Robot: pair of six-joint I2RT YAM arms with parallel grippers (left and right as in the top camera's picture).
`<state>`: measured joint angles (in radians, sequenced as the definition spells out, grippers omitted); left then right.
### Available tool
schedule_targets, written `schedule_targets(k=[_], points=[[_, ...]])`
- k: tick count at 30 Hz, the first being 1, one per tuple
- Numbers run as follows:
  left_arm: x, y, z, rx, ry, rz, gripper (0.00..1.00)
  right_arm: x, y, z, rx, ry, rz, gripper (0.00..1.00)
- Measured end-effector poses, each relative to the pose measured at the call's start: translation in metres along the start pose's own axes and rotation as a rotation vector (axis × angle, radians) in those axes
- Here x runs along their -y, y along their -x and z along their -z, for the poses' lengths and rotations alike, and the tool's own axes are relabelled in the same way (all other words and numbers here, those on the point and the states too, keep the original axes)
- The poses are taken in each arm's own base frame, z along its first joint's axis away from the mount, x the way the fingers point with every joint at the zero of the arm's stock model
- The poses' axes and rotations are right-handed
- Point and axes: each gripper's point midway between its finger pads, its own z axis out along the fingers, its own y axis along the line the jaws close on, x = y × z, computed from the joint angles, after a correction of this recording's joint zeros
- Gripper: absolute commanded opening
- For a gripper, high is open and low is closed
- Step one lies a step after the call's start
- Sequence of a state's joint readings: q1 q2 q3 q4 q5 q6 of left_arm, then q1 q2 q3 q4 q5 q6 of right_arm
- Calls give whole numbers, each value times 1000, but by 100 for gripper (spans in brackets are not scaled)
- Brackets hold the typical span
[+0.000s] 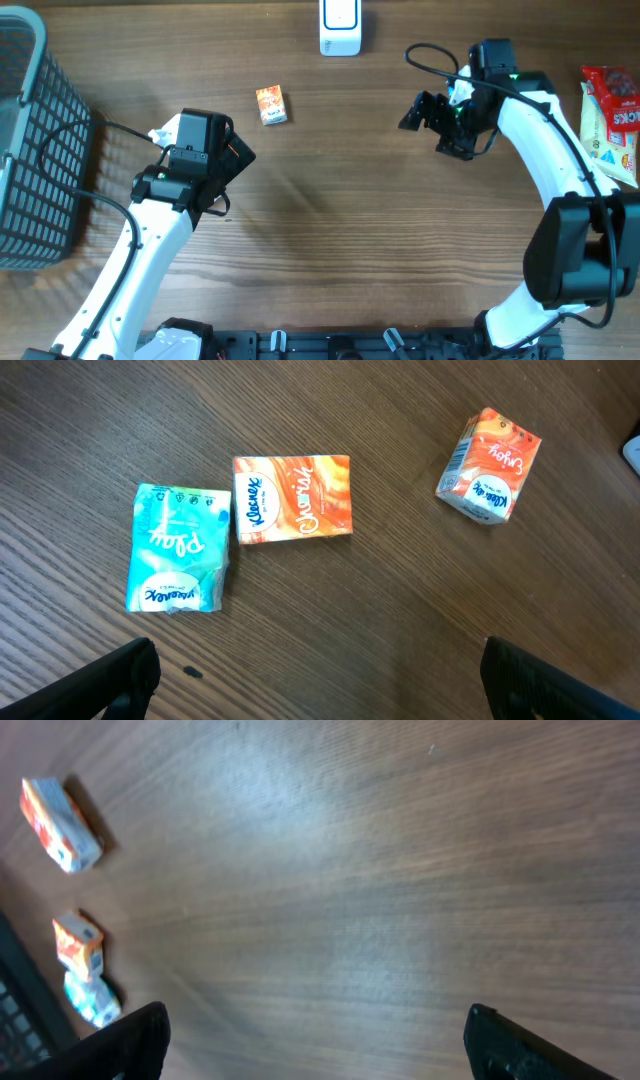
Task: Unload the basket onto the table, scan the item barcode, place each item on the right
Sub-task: 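Retract the right gripper toward the table center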
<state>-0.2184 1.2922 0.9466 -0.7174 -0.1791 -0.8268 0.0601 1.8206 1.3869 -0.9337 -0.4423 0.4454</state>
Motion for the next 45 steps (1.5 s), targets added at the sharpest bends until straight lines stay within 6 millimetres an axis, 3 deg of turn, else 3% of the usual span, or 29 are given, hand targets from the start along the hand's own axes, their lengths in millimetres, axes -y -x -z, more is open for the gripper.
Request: schedule_targets(k=[7, 17, 21, 27, 45], points=[[0, 0, 0, 0, 0, 0, 100, -16, -21, 0, -42, -1, 40, 93], [0, 0, 0, 0, 0, 0, 100, -82, -66, 34, 12, 84, 239, 95], [0, 0, 0, 0, 0, 0, 100, -113, -96, 29, -13, 118, 348, 100], [0, 0, 0, 0, 0, 0, 100, -145, -125, 18, -33, 163, 454, 100], [0, 0, 0, 0, 0, 0, 100, -147, -120, 16, 6, 136, 383, 100]])
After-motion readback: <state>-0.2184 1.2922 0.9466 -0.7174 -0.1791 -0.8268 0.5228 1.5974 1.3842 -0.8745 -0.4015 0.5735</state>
